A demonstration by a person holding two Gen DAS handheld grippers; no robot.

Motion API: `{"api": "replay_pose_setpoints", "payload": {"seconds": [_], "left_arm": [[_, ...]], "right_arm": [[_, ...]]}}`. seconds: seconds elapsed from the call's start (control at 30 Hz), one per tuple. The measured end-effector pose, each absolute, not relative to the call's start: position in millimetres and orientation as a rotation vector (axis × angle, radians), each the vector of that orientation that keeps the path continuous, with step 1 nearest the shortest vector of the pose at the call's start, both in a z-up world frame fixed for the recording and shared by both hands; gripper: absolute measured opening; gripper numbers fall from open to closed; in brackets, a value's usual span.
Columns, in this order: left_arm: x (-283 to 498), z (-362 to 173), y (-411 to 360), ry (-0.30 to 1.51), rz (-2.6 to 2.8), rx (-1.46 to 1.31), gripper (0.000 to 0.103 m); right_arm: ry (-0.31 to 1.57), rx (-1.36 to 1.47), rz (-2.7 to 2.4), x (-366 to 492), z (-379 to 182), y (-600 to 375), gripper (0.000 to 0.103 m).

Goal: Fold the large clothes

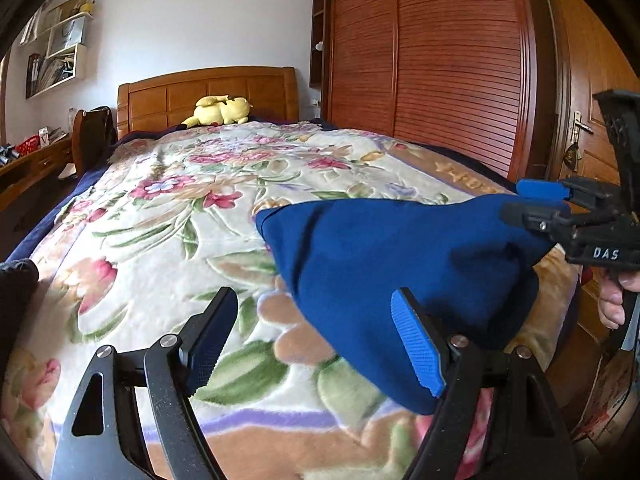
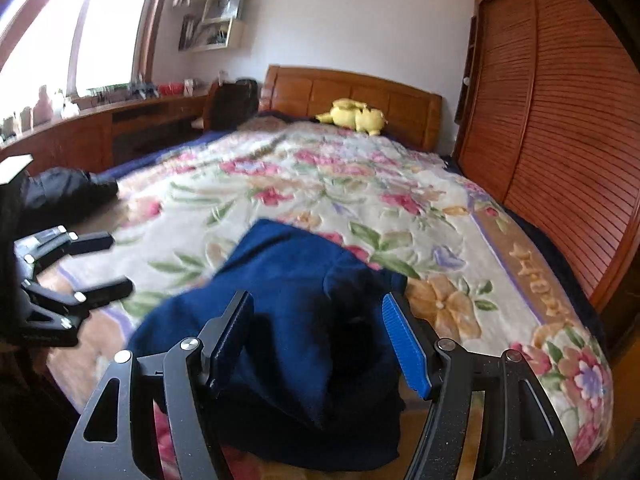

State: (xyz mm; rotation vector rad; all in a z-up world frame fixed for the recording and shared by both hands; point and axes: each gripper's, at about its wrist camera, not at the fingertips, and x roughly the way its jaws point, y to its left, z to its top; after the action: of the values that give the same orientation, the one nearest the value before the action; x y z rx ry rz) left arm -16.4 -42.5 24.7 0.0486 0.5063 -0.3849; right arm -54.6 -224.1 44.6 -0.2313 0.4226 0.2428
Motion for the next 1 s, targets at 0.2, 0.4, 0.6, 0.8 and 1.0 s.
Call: {"api": "replay_pose_setpoints", "payload": {"seconds": [0.2,0.4,0.6,0.8,1.0], "left_arm": [[-18.1,18.2,-35.4,0.506,-0.388,0.053,0.080],[-20.2,17.9,-32.6,0.504,-0.397,0.047,0.080],[-22.0,17.2,-32.8,0.500,-0.394,0.054,0.080],[-22.2,16.6,-32.1,0.506,-0.385,0.059,0.080],[-21.5,14.8,-32.7,0.509,-0.379,0.066,0.080]], "right_arm": [[0.512,-0.163,0.310,-40.9,35.7,-232.7,0.032],[0.561,-0.213,0.304,-44.0,26.3,-239.4,0.011],[0.599,-0.169,0.292,-41.3,18.6,-249.6,0.011],[0.586,-0.190,0.236,-42.3,16.1,-239.3,0.034],[0.584,-0.152,0.143,-36.2,6.2,-246.9,0.081]]}}
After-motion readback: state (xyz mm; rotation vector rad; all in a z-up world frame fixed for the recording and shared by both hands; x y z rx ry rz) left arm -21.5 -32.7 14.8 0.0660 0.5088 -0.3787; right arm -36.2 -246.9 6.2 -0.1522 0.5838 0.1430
